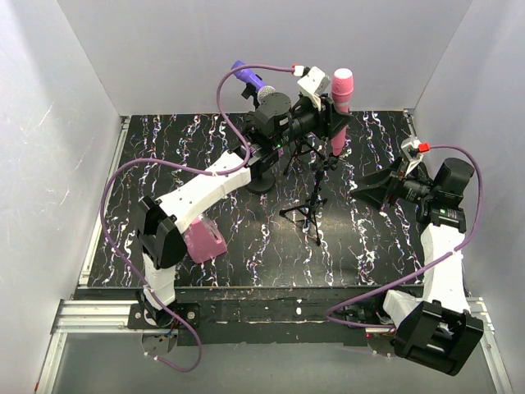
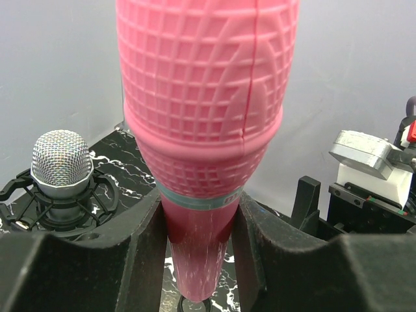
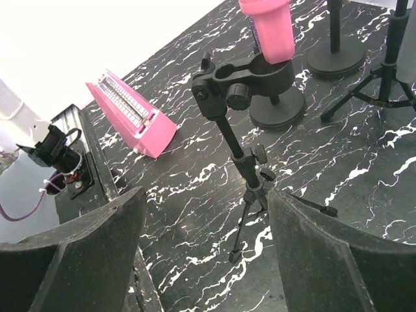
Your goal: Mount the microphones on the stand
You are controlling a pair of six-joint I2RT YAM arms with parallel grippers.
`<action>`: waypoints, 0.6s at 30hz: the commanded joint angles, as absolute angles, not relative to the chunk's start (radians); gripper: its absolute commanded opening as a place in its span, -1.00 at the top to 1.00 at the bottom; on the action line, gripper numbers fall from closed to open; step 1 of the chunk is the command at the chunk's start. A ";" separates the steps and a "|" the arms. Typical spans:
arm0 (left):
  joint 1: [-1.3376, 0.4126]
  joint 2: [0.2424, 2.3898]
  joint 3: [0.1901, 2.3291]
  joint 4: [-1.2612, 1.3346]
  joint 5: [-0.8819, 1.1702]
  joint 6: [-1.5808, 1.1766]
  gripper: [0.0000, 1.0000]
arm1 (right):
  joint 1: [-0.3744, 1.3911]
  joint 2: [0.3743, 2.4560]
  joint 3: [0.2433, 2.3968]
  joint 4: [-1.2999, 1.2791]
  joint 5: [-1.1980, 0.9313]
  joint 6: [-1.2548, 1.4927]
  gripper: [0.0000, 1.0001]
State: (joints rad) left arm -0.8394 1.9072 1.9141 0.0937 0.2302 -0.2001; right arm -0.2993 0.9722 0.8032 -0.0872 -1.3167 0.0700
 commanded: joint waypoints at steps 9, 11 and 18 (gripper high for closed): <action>-0.838 1.835 1.878 0.117 0.207 -0.167 1.00 | -0.304 0.991 0.804 -0.032 -1.341 0.083 -0.63; -0.838 1.822 1.870 0.118 0.213 -0.175 1.00 | -0.305 0.992 0.801 -0.032 -1.341 0.083 -0.64; -0.838 1.789 1.827 0.126 0.216 -0.183 1.00 | -0.305 0.999 0.801 -0.029 -1.341 0.087 -0.63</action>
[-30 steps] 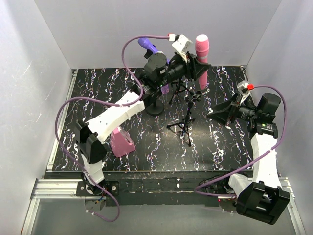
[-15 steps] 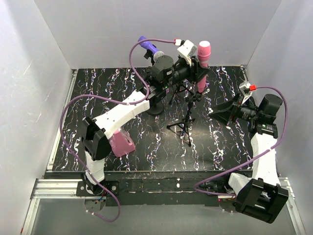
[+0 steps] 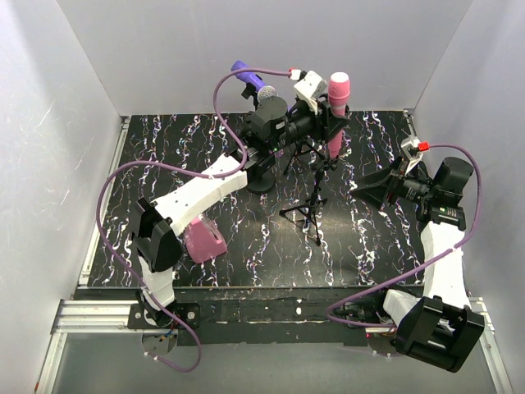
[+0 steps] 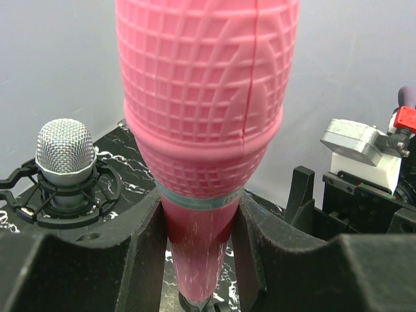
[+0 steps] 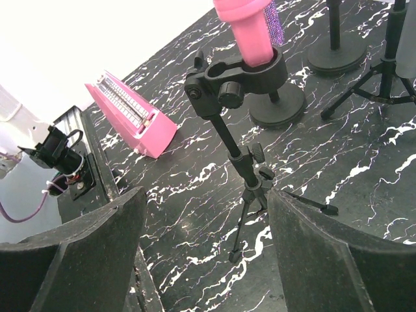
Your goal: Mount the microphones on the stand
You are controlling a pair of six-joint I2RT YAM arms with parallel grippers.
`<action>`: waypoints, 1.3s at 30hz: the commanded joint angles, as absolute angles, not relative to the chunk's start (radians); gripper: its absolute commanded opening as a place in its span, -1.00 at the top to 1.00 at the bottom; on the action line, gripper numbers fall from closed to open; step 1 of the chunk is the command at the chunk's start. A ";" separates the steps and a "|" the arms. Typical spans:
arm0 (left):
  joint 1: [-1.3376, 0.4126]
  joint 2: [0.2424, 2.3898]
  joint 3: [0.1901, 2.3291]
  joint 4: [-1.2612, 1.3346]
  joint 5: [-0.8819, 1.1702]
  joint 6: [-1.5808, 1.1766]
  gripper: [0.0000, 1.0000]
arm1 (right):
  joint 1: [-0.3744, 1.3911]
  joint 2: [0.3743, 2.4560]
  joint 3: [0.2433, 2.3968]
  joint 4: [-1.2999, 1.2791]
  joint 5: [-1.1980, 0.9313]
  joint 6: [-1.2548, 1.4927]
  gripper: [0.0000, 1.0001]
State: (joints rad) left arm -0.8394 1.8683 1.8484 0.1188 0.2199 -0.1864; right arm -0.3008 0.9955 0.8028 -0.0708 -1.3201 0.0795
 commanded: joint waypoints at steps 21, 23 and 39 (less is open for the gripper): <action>-0.838 1.810 1.687 0.098 0.252 -0.137 1.00 | -0.157 1.143 0.773 0.256 -0.980 0.348 -0.21; -0.838 1.809 1.689 0.074 0.252 -0.126 1.00 | -0.143 1.167 0.752 0.364 -0.950 0.431 0.09; -0.836 1.893 1.790 -0.130 0.267 -0.081 1.00 | -0.006 1.420 0.792 0.842 -0.995 0.879 0.48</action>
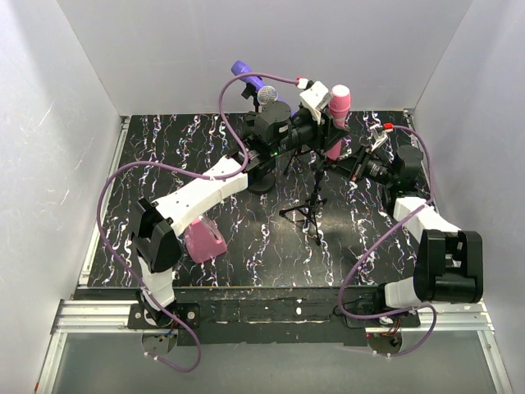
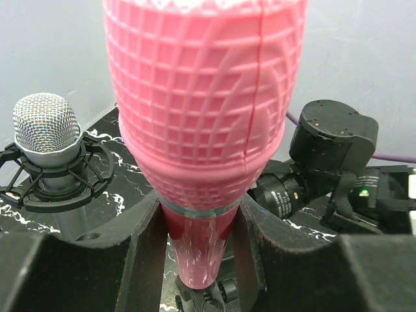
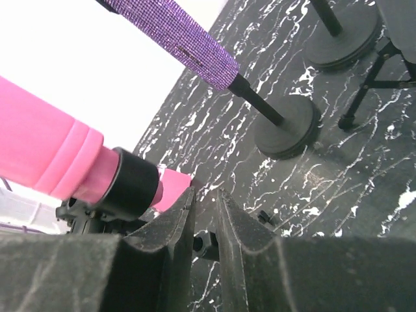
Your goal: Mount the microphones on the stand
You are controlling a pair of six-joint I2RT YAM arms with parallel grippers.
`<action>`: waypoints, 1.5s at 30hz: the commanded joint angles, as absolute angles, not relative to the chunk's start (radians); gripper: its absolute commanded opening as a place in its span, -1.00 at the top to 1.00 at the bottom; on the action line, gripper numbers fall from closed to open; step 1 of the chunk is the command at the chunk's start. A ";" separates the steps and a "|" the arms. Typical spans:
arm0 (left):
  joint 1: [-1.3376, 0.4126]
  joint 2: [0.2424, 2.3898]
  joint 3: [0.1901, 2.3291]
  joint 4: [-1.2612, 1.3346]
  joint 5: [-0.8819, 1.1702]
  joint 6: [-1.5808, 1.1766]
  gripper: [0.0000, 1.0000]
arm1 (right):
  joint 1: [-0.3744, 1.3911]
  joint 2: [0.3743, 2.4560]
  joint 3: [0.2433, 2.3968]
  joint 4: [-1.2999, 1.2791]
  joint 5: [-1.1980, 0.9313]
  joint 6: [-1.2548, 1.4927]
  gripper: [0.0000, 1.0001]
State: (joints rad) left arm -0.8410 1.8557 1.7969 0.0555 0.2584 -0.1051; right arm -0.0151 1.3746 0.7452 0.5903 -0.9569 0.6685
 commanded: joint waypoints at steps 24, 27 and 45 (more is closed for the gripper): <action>-0.836 2.060 2.072 -0.531 0.239 -0.026 1.00 | -0.067 1.200 0.650 0.422 -0.839 0.505 0.18; -0.836 2.118 2.178 -0.624 0.239 -0.035 1.00 | -0.072 1.166 0.643 0.420 -0.839 0.476 0.10; -0.838 2.203 2.238 -0.805 0.230 -0.041 1.00 | -0.130 1.109 0.621 0.436 -0.861 0.465 0.09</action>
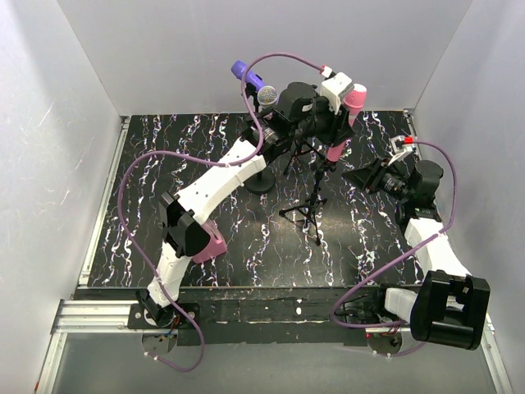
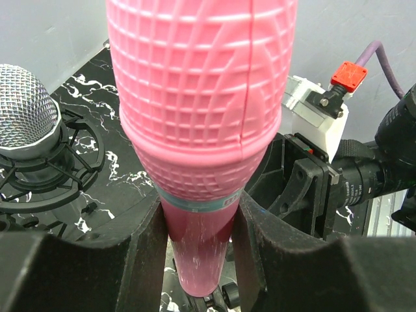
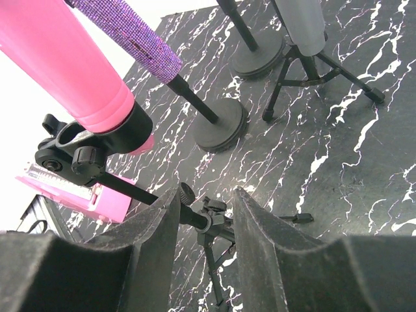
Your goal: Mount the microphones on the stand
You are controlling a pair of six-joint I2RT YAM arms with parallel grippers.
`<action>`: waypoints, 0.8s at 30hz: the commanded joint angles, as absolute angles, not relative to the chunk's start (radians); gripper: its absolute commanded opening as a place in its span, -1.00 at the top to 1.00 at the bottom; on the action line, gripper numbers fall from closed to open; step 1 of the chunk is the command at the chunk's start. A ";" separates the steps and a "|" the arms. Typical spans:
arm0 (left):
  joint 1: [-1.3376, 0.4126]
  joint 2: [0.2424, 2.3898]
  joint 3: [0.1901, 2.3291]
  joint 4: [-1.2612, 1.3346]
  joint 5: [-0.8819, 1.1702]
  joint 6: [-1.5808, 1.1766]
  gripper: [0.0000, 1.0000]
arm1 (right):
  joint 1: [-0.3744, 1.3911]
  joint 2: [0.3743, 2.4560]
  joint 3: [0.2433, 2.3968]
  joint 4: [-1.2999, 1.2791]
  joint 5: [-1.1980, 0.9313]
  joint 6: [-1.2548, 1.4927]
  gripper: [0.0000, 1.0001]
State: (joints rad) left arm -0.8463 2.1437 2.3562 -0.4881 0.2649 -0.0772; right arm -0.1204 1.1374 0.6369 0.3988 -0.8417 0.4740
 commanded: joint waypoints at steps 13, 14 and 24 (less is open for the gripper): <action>-0.839 2.172 2.192 -0.775 0.213 -0.073 0.94 | -0.155 1.101 0.618 0.448 -0.879 0.462 0.09; -0.841 2.171 2.201 -0.764 0.212 -0.087 0.66 | -0.158 1.100 0.617 0.449 -0.882 0.460 0.09; -0.839 2.111 2.257 -0.661 0.253 -0.187 -0.53 | -0.196 1.078 0.612 0.462 -0.903 0.468 0.09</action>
State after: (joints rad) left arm -0.8459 2.1410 2.2673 -0.5980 0.2493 -0.1448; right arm -0.1818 1.1034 0.6228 0.4046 -0.8787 0.4728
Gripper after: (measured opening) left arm 0.706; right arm 0.457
